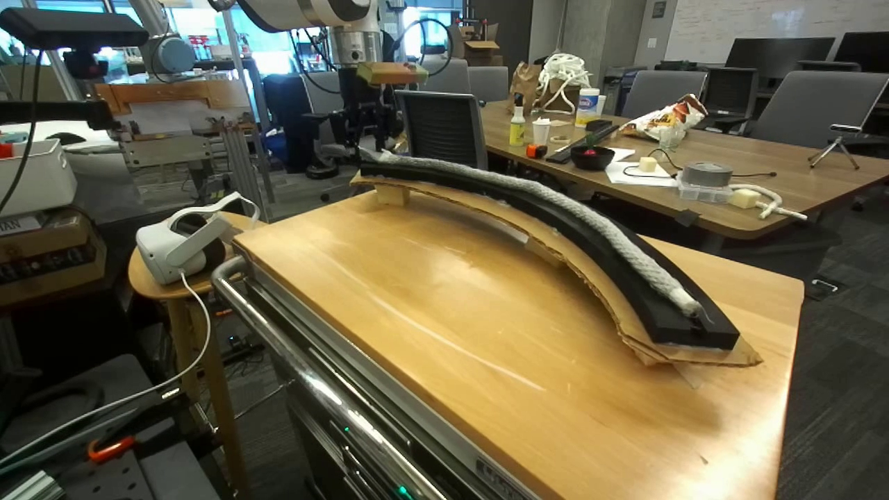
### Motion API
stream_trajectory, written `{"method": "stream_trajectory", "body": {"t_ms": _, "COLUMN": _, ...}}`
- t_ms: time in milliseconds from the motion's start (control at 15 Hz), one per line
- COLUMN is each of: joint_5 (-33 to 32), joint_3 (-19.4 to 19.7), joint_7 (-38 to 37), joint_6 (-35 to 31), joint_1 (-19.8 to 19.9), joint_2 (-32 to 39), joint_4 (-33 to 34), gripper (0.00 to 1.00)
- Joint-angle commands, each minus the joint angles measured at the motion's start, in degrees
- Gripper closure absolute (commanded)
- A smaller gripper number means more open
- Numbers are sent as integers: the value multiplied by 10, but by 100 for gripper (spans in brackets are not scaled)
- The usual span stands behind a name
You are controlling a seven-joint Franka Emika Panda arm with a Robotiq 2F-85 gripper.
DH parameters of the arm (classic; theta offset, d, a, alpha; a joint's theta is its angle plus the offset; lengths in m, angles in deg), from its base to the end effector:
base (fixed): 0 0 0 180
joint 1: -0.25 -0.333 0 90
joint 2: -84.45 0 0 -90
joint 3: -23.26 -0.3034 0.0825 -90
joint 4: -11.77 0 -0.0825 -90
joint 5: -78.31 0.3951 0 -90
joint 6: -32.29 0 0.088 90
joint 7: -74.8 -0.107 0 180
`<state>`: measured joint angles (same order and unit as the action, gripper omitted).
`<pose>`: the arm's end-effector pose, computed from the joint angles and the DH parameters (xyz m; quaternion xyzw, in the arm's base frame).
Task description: Put the rope on the counter
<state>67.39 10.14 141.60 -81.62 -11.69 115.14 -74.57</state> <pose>0.6460 0.2639 0.3417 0.6762 0.7359 -0.0281 0.0192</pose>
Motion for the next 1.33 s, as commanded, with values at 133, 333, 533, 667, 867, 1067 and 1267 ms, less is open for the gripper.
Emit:
{"method": "stream_trajectory", "body": {"t_ms": 133, "joint_5": 37, "joint_3": -11, "joint_7": 14, "joint_6": 6, "joint_1": 7, "joint_2": 6, "joint_4": 35, "gripper": 79}}
{"method": "stream_trajectory", "body": {"t_ms": 333, "joint_5": 49, "joint_3": -13, "joint_7": 14, "joint_6": 7, "joint_1": 6, "joint_2": 5, "joint_4": 39, "gripper": 99}}
{"method": "stream_trajectory", "body": {"t_ms": 533, "joint_5": 57, "joint_3": -13, "joint_7": 11, "joint_6": 4, "joint_1": 8, "joint_2": 1, "joint_4": 34, "gripper": 100}}
{"method": "stream_trajectory", "body": {"t_ms": 667, "joint_5": 52, "joint_3": -8, "joint_7": -3, "joint_6": 13, "joint_1": 4, "joint_2": -12, "joint_4": 24, "gripper": 99}}
{"method": "stream_trajectory", "body": {"t_ms": 867, "joint_5": 35, "joint_3": 2, "joint_7": -52, "joint_6": 28, "joint_1": -4, "joint_2": -65, "joint_4": -20, "gripper": 99}}
{"method": "stream_trajectory", "body": {"t_ms": 1067, "joint_5": 34, "joint_3": 0, "joint_7": -115, "joint_6": 77, "joint_1": -8, "joint_2": -127, "joint_4": -73, "gripper": 99}}
{"method": "stream_trajectory", "body": {"t_ms": 1267, "joint_5": 91, "joint_3": -16, "joint_7": -113, "joint_6": 133, "joint_1": 10, "joint_2": -145, "joint_4": -102, "gripper": 99}}
